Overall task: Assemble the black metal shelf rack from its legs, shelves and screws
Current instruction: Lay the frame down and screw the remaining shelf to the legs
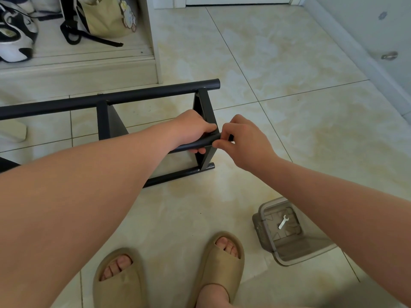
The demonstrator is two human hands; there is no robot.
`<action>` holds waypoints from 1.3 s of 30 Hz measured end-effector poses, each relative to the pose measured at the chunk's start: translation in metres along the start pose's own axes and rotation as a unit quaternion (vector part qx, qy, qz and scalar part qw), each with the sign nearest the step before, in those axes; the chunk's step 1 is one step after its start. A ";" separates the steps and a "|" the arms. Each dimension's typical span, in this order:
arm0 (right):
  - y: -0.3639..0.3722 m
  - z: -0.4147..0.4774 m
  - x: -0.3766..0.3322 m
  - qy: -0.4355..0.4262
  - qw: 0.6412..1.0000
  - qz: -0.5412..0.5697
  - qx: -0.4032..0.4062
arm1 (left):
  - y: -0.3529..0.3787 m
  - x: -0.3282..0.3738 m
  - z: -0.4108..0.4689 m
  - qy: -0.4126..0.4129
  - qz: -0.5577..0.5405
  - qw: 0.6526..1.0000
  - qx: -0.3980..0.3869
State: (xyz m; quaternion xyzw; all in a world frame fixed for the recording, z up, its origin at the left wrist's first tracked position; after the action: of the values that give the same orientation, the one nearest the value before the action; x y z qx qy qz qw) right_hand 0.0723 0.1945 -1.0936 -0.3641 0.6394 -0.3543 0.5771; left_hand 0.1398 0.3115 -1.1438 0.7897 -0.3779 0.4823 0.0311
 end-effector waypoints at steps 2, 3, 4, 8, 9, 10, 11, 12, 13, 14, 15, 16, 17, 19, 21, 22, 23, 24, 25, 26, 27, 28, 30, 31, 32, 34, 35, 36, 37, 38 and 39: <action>-0.002 0.002 0.002 0.003 1.000 0.019 -0.009 | 0.001 0.000 -0.001 0.000 -0.001 1.000 -0.002; -0.004 0.004 0.002 0.008 0.999 0.039 -0.015 | 0.001 0.000 -0.001 0.000 -0.001 1.000 -0.003; -0.006 0.007 0.003 0.011 0.998 0.057 -0.022 | 0.001 0.001 -0.001 0.001 0.001 1.000 -0.002; -0.008 0.014 0.003 0.010 0.996 0.072 -0.047 | -0.001 0.001 0.000 0.000 0.007 1.000 0.003; -0.007 0.015 0.004 0.009 0.996 0.073 -0.047 | -0.002 0.000 0.000 -0.001 0.006 1.000 0.002; -0.007 0.016 0.005 0.006 0.996 0.074 -0.046 | -0.002 0.000 0.000 -0.001 0.007 1.000 0.000; -0.006 0.016 0.006 0.003 0.996 0.076 -0.045 | -0.001 0.001 0.000 -0.001 0.007 1.000 -0.001; -0.006 0.016 0.006 0.000 0.996 0.079 -0.044 | -0.002 0.001 0.001 0.000 0.008 1.000 -0.001; -0.005 0.016 0.006 -0.001 0.996 0.082 -0.042 | -0.002 0.001 0.001 0.002 0.008 1.000 0.001; -0.004 0.017 0.006 -0.001 0.996 0.085 -0.041 | -0.002 0.001 0.001 0.003 0.009 1.000 0.004; -0.003 0.017 0.007 0.002 0.995 0.086 -0.041 | -0.003 0.001 0.001 0.004 0.009 1.000 0.005; -0.002 0.017 0.007 0.004 0.995 0.086 -0.042 | -0.002 0.001 0.001 0.005 0.008 1.000 0.005; -0.001 0.017 0.008 0.007 0.995 0.086 -0.042 | -0.002 0.001 0.001 0.005 0.008 1.000 0.004; 0.000 0.016 0.010 0.011 0.995 0.086 -0.040 | -0.001 0.000 0.000 0.007 0.007 1.000 -0.001; 0.000 0.016 0.011 0.013 0.995 0.089 -0.037 | -0.001 0.000 -0.001 0.012 0.009 1.000 -0.001; 0.000 0.016 0.011 0.012 0.995 0.090 -0.036 | -0.001 0.001 0.000 0.015 0.012 1.000 0.003; 0.000 0.017 0.011 0.011 0.995 0.090 -0.035 | -0.002 0.001 0.000 0.018 0.015 1.000 0.007; 0.000 0.018 0.010 0.009 0.995 0.088 -0.035 | -0.002 0.002 0.001 0.020 0.017 1.000 0.009; 0.000 0.018 0.010 0.007 0.996 0.088 -0.035 | -0.002 0.002 0.001 0.020 0.019 1.000 0.010; 0.000 0.019 0.009 0.005 0.996 0.087 -0.035 | -0.002 0.002 0.002 0.020 0.021 1.000 0.011; 0.000 0.019 0.009 0.004 0.996 0.086 -0.036 | -0.002 0.002 0.002 0.020 0.022 0.999 0.011; 0.001 0.019 0.009 0.003 0.996 0.085 -0.037 | -0.002 0.001 0.002 0.021 0.023 0.999 0.011; 0.001 0.019 0.010 0.003 0.996 0.086 -0.038 | -0.002 0.001 0.002 0.021 0.023 0.999 0.011; 0.002 0.018 0.011 0.003 0.996 0.086 -0.036 | -0.002 0.000 0.002 0.020 0.023 0.999 0.009; 0.002 0.017 0.012 0.004 0.996 0.085 -0.033 | -0.001 0.000 0.002 0.018 0.024 1.000 0.006; 0.003 0.016 0.013 0.005 0.996 0.084 -0.026 | -0.001 -0.001 0.001 0.016 0.029 0.999 0.001; 0.002 0.016 0.013 0.005 0.996 0.082 -0.023 | -0.001 0.000 0.000 0.016 0.028 0.999 0.001; 0.002 0.015 0.013 0.004 0.997 0.079 -0.021 | -0.001 0.000 0.000 0.015 0.026 1.000 0.002; 0.002 0.014 0.013 0.003 0.997 0.077 -0.020 | -0.001 0.000 0.000 0.012 0.024 1.000 0.002; 0.002 0.014 0.013 0.003 0.997 0.076 -0.021 | -0.002 0.000 0.000 0.006 0.021 1.000 0.002; 0.002 0.013 0.013 0.003 0.997 0.076 -0.021 | -0.002 -0.001 -0.001 -0.001 0.016 1.000 0.000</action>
State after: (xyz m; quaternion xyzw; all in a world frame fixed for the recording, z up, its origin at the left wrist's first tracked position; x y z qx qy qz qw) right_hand 0.0847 0.1836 -1.1026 -0.3258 0.6742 -0.2973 0.5924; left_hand 0.1405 0.3139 -1.1437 0.7838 -0.3907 0.4822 0.0225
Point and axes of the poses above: each hand's wrist, its own z-axis towards the middle knuckle, its own y-axis out of the palm, x = y × z, the point moved 8 cm from there along z, towards the middle knuckle
